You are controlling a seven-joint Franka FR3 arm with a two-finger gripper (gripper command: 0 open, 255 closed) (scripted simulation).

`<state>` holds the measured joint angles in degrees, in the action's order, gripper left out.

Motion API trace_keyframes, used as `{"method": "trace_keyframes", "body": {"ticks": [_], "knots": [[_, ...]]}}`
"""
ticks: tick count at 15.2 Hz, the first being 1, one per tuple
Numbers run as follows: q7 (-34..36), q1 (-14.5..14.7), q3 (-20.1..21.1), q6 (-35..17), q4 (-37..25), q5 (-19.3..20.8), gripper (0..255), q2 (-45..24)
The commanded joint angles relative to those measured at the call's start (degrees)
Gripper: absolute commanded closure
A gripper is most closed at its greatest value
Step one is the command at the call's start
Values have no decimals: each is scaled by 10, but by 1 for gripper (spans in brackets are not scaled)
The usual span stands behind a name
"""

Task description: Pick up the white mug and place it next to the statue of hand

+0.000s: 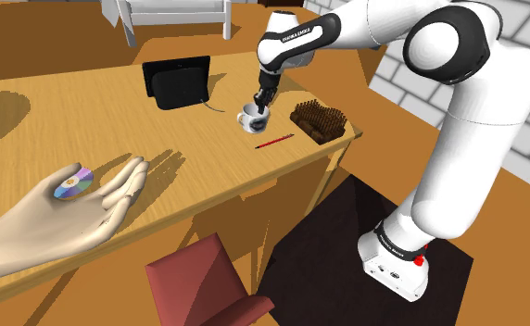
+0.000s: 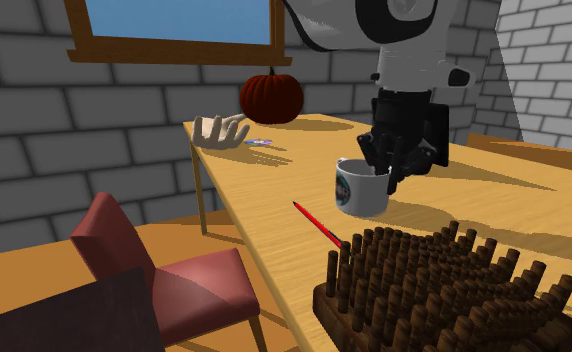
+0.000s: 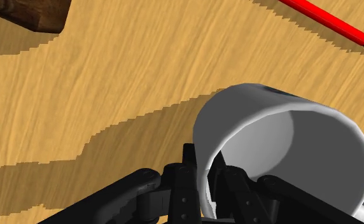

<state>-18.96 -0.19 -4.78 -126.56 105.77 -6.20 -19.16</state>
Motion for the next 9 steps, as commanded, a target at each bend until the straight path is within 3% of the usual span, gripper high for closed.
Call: {"method": "trace_keyframes", "body": {"ticks": [1,9], "knots": [[1,0,0,10,-3,1,255,7],[7,1,-2,63,-32,6,255,32]]}}
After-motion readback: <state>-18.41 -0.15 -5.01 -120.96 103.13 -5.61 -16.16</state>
